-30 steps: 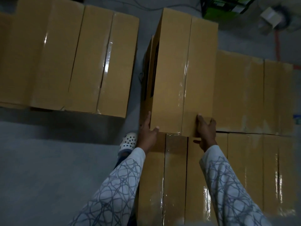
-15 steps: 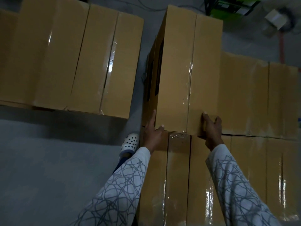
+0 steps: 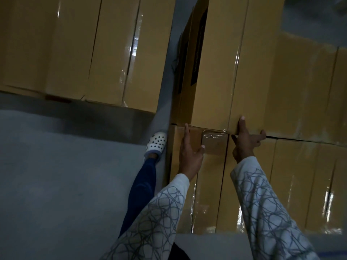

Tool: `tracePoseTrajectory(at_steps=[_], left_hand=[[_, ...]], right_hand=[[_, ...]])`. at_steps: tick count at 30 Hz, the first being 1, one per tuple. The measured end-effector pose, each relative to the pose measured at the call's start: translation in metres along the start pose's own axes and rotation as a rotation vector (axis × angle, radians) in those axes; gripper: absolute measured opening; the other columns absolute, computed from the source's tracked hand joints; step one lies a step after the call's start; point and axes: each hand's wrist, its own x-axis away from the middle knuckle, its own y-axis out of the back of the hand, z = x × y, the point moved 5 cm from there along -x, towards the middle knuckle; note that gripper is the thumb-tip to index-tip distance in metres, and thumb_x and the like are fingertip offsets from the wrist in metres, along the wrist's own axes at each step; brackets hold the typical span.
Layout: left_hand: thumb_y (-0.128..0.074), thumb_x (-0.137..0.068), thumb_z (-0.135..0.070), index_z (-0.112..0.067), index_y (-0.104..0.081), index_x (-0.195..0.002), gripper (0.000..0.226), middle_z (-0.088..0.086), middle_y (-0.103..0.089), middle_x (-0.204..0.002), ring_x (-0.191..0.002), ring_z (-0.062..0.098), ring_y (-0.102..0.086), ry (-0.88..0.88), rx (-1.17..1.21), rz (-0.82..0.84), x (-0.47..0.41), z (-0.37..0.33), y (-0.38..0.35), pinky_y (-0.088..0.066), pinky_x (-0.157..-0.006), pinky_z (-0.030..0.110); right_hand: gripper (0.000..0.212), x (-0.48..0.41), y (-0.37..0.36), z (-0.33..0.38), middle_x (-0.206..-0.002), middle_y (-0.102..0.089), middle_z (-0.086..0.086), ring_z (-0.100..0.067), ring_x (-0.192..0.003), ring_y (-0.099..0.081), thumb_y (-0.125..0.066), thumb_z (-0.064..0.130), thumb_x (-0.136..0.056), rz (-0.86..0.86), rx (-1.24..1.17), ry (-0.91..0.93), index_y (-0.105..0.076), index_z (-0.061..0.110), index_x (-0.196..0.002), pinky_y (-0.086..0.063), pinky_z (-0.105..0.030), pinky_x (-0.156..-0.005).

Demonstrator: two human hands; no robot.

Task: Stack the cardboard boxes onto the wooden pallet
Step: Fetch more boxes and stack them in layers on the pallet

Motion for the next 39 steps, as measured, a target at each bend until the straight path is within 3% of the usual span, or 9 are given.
tracePoseTrajectory(at_steps=[3,8,17,21,24,27,31,33,39], left_hand=[[-0.065,-0.095,-0.009,-0.056,-0.004,-0.155,0.097,-0.010,-0.020,-0.167,-0.152,0.017,-0.023,0.016,0.057,-0.031,0.001,-0.003,-0.003,-0.034,-0.119,0.045],[-0.058,-0.091,0.007,-0.045,-0.002,-0.159,0.102,-0.005,-0.031,-0.161,-0.141,0.007,-0.031,0.049,0.093,-0.006,0.005,-0.003,-0.009,-0.037,-0.073,-0.006],[-0.059,-0.090,0.007,-0.059,0.002,-0.153,0.110,-0.007,-0.035,-0.160,-0.132,0.023,-0.051,0.076,0.067,0.060,-0.001,0.006,-0.006,-0.047,-0.065,0.014],[-0.066,-0.092,-0.002,-0.051,0.004,-0.157,0.108,-0.001,-0.023,-0.166,-0.147,0.013,-0.028,0.056,0.051,0.068,0.009,0.001,0.002,-0.039,-0.096,0.020],[-0.069,-0.091,-0.004,-0.050,-0.001,-0.158,0.106,-0.002,-0.020,-0.167,-0.151,0.017,-0.024,0.031,0.020,0.089,0.033,-0.003,0.015,-0.036,-0.111,0.037],[-0.069,-0.089,-0.005,-0.052,-0.010,-0.156,0.102,-0.007,-0.023,-0.166,-0.151,0.015,-0.026,-0.039,-0.068,0.117,0.074,0.003,0.032,-0.033,-0.119,0.043],[-0.072,-0.087,-0.015,-0.059,-0.025,-0.149,0.090,-0.008,-0.042,-0.149,-0.137,0.016,-0.044,-0.047,-0.093,0.096,0.151,0.020,0.058,-0.045,-0.103,0.031],[-0.068,-0.091,-0.005,-0.042,-0.027,-0.156,0.085,-0.005,-0.046,-0.146,-0.131,0.015,-0.048,-0.085,-0.104,0.087,0.196,0.026,0.074,-0.048,-0.091,0.022],[-0.071,-0.092,-0.011,-0.036,-0.032,-0.155,0.078,0.005,-0.060,-0.129,-0.120,0.020,-0.059,-0.165,-0.138,-0.018,0.325,0.033,0.126,-0.054,-0.095,0.035]], right_hand=[[0.139,-0.002,0.002,0.000,-0.162,-0.015,-0.013,-0.034,-0.133,-0.046,-0.086,0.074,-0.044,0.019,-0.011,0.011,-0.017,0.036,-0.158,-0.051,-0.053,-0.107],[0.140,-0.003,0.007,0.001,-0.164,-0.018,-0.011,-0.033,-0.135,-0.047,-0.085,0.073,-0.043,0.020,-0.021,0.026,-0.019,0.031,-0.159,-0.050,-0.053,-0.108],[0.136,0.002,0.006,-0.004,-0.169,-0.006,-0.014,-0.036,-0.146,-0.038,-0.082,0.073,-0.055,0.077,-0.004,0.040,-0.005,0.040,-0.163,-0.045,-0.055,-0.114],[0.097,0.037,0.008,-0.008,-0.171,-0.008,-0.013,-0.031,-0.137,-0.040,-0.069,0.062,-0.090,0.106,0.031,0.057,-0.001,0.056,-0.158,-0.054,-0.058,-0.102],[0.096,0.085,0.023,-0.016,-0.170,-0.017,-0.011,-0.039,-0.142,-0.043,-0.061,0.087,-0.075,0.126,0.118,0.070,-0.005,0.066,-0.150,-0.049,-0.066,-0.103],[0.095,0.146,0.046,-0.034,-0.171,-0.015,-0.002,-0.034,-0.144,-0.040,-0.058,0.086,-0.079,0.284,0.147,0.150,-0.010,0.058,-0.155,-0.045,-0.065,-0.109],[0.074,0.242,0.095,-0.052,-0.167,-0.019,-0.007,-0.029,-0.146,-0.036,-0.058,0.056,-0.100,0.490,0.289,0.335,-0.024,0.035,-0.162,-0.032,-0.034,-0.109],[0.069,0.274,0.127,-0.062,-0.165,-0.022,-0.010,-0.028,-0.140,-0.044,-0.057,0.052,-0.101,0.551,0.351,0.417,-0.031,0.029,-0.161,-0.037,-0.034,-0.111],[0.059,0.367,0.217,-0.088,-0.152,-0.042,-0.010,-0.023,-0.104,-0.064,-0.061,0.049,-0.100,0.662,0.439,0.601,-0.046,0.022,-0.151,-0.054,-0.044,-0.101]])
